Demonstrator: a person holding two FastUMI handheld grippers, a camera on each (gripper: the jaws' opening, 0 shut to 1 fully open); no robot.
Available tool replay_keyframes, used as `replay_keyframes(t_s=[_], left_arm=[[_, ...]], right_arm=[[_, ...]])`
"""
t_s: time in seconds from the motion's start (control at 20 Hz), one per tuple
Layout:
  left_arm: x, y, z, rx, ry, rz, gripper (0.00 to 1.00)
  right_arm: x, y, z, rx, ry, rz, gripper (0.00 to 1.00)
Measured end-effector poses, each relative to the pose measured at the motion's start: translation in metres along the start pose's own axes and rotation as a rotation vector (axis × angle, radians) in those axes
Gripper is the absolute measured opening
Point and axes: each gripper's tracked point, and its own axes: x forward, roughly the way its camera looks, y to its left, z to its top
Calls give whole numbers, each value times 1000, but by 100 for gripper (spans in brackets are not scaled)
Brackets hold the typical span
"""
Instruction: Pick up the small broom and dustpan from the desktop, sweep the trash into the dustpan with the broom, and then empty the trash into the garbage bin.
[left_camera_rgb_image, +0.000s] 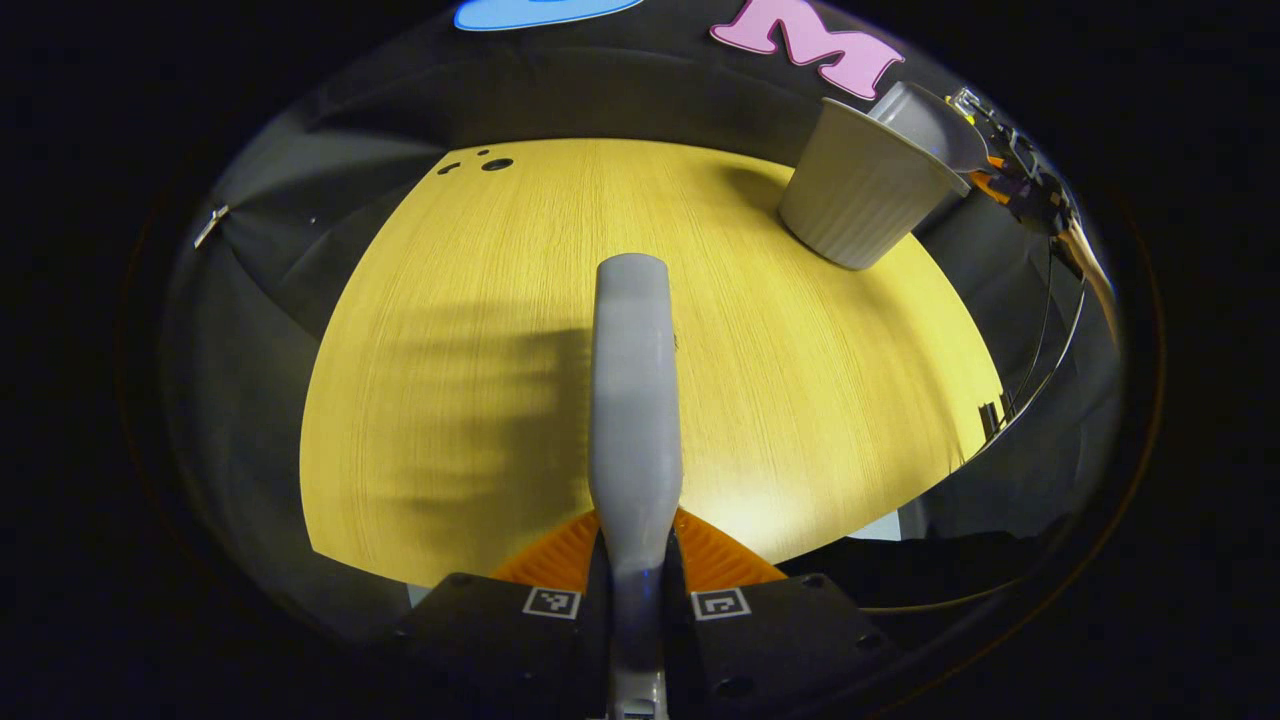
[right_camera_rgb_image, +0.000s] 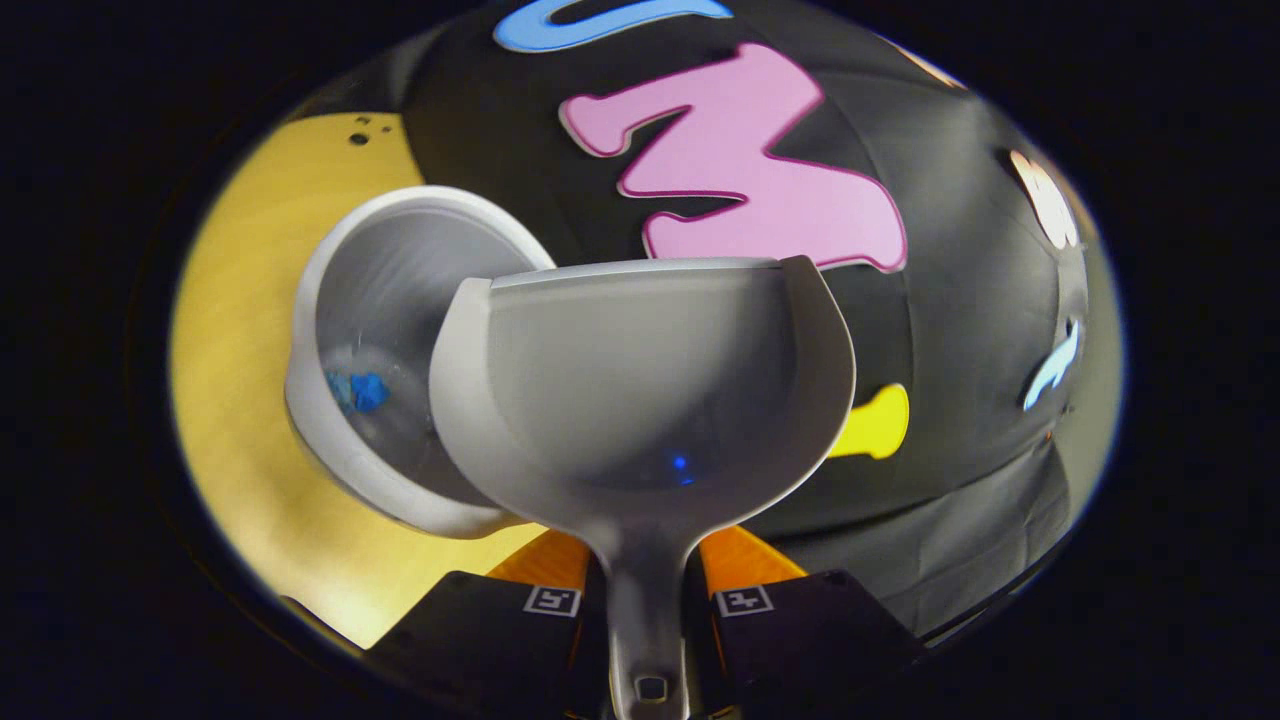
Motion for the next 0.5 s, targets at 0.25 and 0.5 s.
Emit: replay_keyframes(t_s=[0.25,0.5], left_arm=[[-6,0,8,5,-47,0,26],[-14,-6,11,5,-76,4,23]], right_arm=[[-23,-18,7,322,2,51,34],[-35,-31,12,565,-55,109,34]])
